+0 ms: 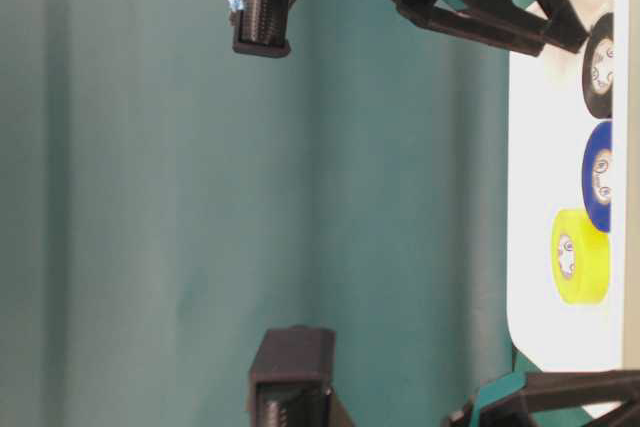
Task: Put the tape alternately from left to right into the white case.
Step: 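Lower the left gripper onto the teal tape roll and grasp it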
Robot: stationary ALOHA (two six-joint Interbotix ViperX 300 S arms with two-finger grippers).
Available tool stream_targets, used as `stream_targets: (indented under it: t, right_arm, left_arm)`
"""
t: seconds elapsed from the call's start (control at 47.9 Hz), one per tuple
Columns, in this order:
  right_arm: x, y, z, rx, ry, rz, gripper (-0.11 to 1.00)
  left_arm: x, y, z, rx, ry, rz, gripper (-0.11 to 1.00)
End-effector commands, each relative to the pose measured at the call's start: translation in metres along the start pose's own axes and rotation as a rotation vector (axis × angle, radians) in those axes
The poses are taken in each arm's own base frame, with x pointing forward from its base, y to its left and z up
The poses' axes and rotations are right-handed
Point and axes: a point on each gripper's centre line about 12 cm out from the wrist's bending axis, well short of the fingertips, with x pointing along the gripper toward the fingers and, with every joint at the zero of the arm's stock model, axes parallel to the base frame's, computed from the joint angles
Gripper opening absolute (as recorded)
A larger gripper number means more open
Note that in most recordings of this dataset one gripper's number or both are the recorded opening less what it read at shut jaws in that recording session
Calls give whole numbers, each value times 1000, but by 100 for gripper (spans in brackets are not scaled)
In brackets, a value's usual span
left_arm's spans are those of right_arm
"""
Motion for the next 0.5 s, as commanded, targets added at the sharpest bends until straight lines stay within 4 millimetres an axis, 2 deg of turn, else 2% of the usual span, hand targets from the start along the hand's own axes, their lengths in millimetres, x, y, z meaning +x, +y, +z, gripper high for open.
stream_targets:
  t: [0.0, 0.48]
  right_arm:
    - [-7, 7, 9, -6, -39, 21, 76]
    - [-8, 15, 11, -19, -44, 38, 76]
  left_arm:
    - [1, -2, 12, -1, -31, -3, 60]
    - [25, 5, -2, -10, 44, 10, 60]
